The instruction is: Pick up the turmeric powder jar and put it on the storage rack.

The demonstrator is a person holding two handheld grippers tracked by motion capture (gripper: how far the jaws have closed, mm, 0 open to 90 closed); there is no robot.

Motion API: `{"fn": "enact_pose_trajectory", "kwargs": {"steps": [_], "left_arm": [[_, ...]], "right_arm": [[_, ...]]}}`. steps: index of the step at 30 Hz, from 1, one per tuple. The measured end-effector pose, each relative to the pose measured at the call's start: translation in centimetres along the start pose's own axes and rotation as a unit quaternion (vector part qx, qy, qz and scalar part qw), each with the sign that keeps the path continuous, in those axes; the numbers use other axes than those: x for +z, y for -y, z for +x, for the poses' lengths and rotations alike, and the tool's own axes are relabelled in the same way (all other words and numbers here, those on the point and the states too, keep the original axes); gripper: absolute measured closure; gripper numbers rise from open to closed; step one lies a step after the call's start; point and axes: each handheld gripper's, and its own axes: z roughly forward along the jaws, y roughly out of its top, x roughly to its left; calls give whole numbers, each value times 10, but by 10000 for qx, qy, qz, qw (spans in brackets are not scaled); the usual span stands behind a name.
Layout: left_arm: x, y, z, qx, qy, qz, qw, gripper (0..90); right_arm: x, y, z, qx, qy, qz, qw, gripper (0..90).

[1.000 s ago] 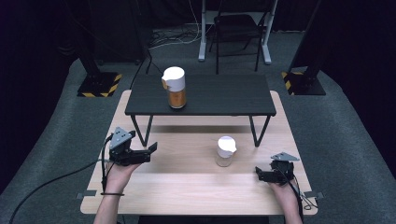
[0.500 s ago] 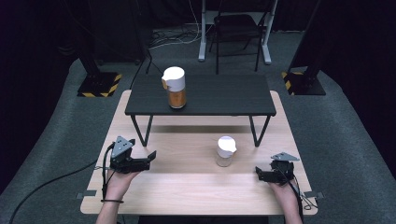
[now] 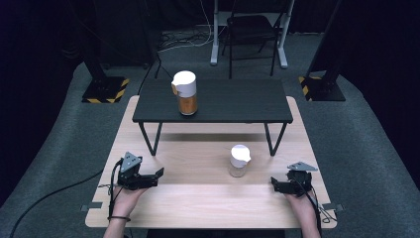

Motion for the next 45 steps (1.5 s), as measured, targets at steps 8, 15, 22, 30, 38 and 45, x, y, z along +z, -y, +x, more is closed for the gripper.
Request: {"fn": "enact_pose_trajectory", "kwargs": {"steps": [8,15,22,30,38,45], "left_arm": [[8,6,4,-87,-42,173,9998,20],[15,8,7,-144,-119,410,9990,20],[25,7,9,-191,-204,783,9965,21],[29,7,10,-299,-269,953,9946,21],[34,5,7,-228,-325,1116,9930,25],[38,4,-3,14,-483,1202,9916,25]], "right_arm": [[0,0,0,3,2,0,10000,58],[0,0,0,-2,-3,1,10000,57],[0,0,0,-11,-8,1,10000,56],[0,0,0,-10,-13,6,10000,55],[0,0,0,-16,-15,4,10000,55],[0,0,0,-16,-17,5,10000,55]]}}
